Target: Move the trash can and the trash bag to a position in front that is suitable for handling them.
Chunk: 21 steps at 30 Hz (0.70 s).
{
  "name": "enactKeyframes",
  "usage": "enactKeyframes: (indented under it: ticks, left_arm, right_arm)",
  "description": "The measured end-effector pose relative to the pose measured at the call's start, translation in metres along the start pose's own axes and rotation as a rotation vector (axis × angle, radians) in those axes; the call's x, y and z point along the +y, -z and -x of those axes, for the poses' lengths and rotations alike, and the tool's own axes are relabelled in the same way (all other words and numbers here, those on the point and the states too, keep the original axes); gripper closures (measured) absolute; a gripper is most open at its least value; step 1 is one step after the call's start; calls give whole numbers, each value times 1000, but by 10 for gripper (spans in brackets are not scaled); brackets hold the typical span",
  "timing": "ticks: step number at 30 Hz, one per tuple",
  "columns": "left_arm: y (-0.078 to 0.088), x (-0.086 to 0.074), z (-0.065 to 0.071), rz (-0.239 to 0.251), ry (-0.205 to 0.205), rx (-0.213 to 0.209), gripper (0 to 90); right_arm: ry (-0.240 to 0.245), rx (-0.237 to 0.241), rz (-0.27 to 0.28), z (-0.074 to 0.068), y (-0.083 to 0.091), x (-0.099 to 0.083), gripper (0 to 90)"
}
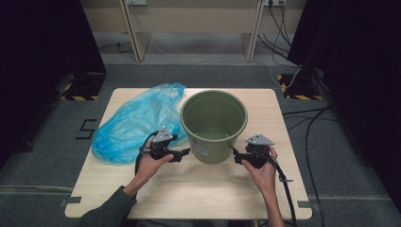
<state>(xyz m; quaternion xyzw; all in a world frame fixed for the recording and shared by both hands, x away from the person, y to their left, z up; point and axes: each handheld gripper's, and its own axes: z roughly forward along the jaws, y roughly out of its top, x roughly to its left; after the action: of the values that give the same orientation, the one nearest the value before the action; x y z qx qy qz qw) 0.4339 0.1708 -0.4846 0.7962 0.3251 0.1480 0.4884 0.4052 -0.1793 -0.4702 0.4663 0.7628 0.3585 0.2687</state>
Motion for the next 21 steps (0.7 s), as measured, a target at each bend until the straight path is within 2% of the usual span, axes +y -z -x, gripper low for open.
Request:
enactKeyframes:
  ticks: [3,8,9,12,14,21]
  left_arm:
    - [3,0,-5,9,9,11,173]
    - [3,3,-8,15,17,14,175]
    - [3,3,-8,15,16,12,175]
    - [3,4,-7,16,11,10,175]
    - [2,4,-7,16,13,12,174]
    - [2,4,-11,17,23,28,175]
  right_arm:
    - [26,-17,0,3,-4,1,171]
    - [16,-17,12,6,-9,1,179]
    - [-4,15,26,5,-14,2,191]
    - [-11,31,21,2,-19,3,190]
    - [39,-2,6,-4,-23,8,191]
    - [63,-34,-2,-12,-29,18,191]
